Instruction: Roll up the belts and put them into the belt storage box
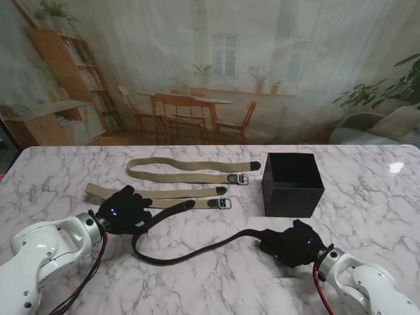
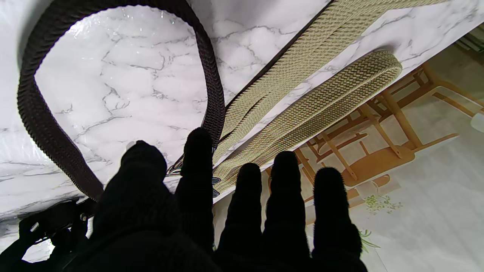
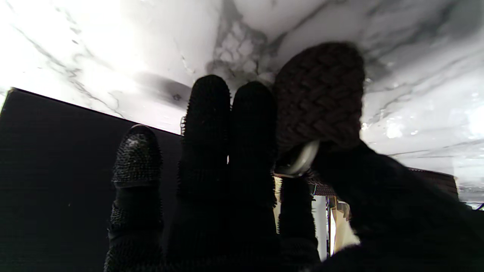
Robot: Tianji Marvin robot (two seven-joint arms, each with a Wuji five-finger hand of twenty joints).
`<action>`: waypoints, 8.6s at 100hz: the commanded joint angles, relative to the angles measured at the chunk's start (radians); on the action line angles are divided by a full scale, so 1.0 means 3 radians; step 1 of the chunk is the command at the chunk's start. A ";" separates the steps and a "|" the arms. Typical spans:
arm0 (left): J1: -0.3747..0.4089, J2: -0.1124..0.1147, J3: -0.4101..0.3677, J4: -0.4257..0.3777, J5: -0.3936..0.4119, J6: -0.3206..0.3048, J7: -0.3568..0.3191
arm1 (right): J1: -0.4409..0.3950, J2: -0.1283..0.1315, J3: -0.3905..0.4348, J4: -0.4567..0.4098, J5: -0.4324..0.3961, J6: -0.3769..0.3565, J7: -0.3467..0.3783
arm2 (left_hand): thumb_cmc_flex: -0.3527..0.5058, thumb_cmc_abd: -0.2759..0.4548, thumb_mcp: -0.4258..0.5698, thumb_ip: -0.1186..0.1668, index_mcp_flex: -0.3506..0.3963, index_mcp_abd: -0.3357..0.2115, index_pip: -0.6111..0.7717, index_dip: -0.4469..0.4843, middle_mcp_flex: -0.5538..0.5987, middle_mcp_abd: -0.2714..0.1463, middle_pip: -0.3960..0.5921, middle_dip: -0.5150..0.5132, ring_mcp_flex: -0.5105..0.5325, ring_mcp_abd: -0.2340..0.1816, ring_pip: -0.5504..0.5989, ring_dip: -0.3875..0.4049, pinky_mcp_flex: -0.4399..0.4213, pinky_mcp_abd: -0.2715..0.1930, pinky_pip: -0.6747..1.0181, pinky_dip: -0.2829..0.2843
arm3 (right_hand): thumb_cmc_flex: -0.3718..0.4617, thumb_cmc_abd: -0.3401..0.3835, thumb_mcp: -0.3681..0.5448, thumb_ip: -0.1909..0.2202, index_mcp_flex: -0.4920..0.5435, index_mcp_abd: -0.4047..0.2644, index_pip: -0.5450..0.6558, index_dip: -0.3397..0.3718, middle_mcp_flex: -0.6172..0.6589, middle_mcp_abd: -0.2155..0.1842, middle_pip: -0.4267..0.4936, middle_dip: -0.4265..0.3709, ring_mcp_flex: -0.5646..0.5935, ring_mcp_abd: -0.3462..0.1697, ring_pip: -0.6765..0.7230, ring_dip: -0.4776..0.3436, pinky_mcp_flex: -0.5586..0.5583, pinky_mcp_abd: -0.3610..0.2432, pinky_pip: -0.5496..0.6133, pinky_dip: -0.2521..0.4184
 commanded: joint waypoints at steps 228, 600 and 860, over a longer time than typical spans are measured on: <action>-0.0022 -0.0014 0.0023 -0.0031 -0.0091 0.0001 -0.0063 | -0.0161 -0.0002 0.0135 -0.0477 0.0174 -0.0035 0.1177 | -0.0046 0.0112 -0.0043 -0.0009 0.0015 0.0065 -0.0065 0.0032 0.0034 0.0018 -0.0060 -0.0001 0.0046 0.0070 -0.0011 0.0012 -0.0058 0.0150 -0.0071 0.0009 | -0.0126 -0.0178 -0.0046 -0.0214 0.1553 -0.0191 0.1143 0.0336 -0.3191 0.0763 -0.0790 -0.0376 -0.1624 0.0299 -0.0724 -0.0429 -0.0658 0.0560 -0.0514 0.0055; -0.0023 -0.0013 0.0011 -0.0009 -0.0126 -0.0023 -0.0087 | -0.0027 -0.0022 -0.0197 -0.0316 0.0281 0.0113 0.0879 | -0.0063 0.0132 -0.0046 -0.0009 0.0019 0.0065 -0.0061 0.0031 0.0050 0.0006 -0.0055 0.0003 0.0046 0.0077 -0.0010 0.0015 -0.0064 0.0158 -0.0080 0.0016 | -0.0096 -0.0206 -0.0117 -0.0304 0.1936 -0.0222 0.1634 0.0005 -0.2790 0.0499 -0.1077 -0.0525 -0.1697 0.0298 -0.0952 -0.0762 -0.0684 0.0463 -0.0579 -0.0141; 0.0010 -0.0009 -0.0002 0.0005 -0.0080 -0.0007 -0.0052 | 0.0234 -0.0029 -0.0465 0.0144 0.0395 -0.0170 0.0284 | -0.0024 0.0125 -0.0041 -0.0007 0.0022 0.0062 -0.0037 0.0030 0.0076 0.0004 -0.0045 0.0007 0.0058 0.0074 -0.0006 0.0018 -0.0060 0.0157 -0.0074 0.0015 | -0.0520 0.0385 -0.0240 0.0013 0.1711 0.0075 0.0085 -0.0424 -0.0118 -0.0235 -0.0878 -0.0366 -0.0411 -0.0189 -0.0520 -0.0381 -0.0503 0.0145 -0.0425 -0.0092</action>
